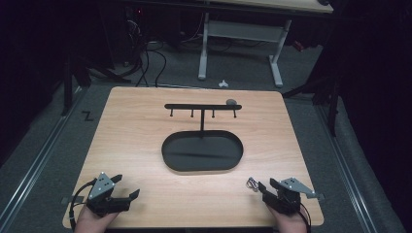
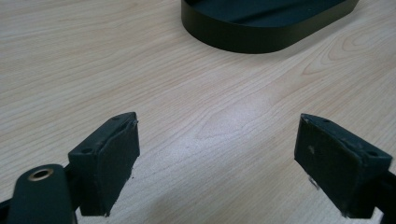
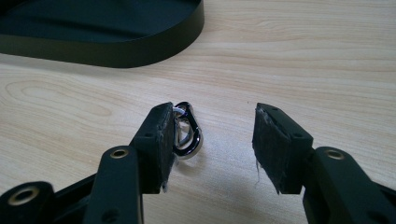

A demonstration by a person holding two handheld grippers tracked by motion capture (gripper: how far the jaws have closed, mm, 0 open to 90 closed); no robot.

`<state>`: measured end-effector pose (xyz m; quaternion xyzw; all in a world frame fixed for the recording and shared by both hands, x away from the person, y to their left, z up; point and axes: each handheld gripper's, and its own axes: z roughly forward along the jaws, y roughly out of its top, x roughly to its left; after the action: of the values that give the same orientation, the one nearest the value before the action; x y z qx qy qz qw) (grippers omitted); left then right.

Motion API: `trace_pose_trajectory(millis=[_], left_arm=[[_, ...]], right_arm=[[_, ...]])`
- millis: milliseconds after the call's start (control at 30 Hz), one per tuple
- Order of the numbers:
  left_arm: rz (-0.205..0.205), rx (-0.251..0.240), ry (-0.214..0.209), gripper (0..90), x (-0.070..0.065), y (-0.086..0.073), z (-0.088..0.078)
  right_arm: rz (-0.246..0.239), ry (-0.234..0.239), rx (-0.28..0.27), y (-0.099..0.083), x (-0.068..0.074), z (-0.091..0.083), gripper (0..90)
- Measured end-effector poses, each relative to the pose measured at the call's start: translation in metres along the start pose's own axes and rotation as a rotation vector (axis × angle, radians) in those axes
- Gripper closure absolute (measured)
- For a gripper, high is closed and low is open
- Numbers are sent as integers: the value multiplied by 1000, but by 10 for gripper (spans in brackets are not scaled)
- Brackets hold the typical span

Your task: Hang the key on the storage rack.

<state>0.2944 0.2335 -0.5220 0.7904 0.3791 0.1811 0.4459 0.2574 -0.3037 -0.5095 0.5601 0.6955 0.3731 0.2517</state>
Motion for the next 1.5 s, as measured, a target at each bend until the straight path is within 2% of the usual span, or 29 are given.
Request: trace_pose_trajectory(millis=[200, 333, 700, 967, 1200, 1233, 1367, 1500], left_arm=[[2, -3, -12, 145, 1, 3, 4], [6, -7, -18, 145, 1, 4, 5], [4, -7, -16, 145, 0, 4, 5], [6, -3, -11, 145, 0, 4, 5], [10, 5, -20, 148, -1, 3, 6], [11, 4, -21, 148, -1, 4, 6], [8, 3, -21, 148, -1, 3, 6], [9, 2, -19, 148, 0, 4, 5]], right_arm=[[10, -10, -1, -1, 0, -2, 486], [-3, -14, 0, -3, 0, -4, 487], [-8, -12, -6, -2, 0, -6, 494], [-18, 23, -6, 0, 1, -7, 551], [-25, 37, 3, 0, 5, -6, 553], [-41, 41, 1, 1, 7, -6, 553], [-44, 45, 5, 1, 11, -5, 553], [-67, 64, 19, 1, 14, -5, 553]])
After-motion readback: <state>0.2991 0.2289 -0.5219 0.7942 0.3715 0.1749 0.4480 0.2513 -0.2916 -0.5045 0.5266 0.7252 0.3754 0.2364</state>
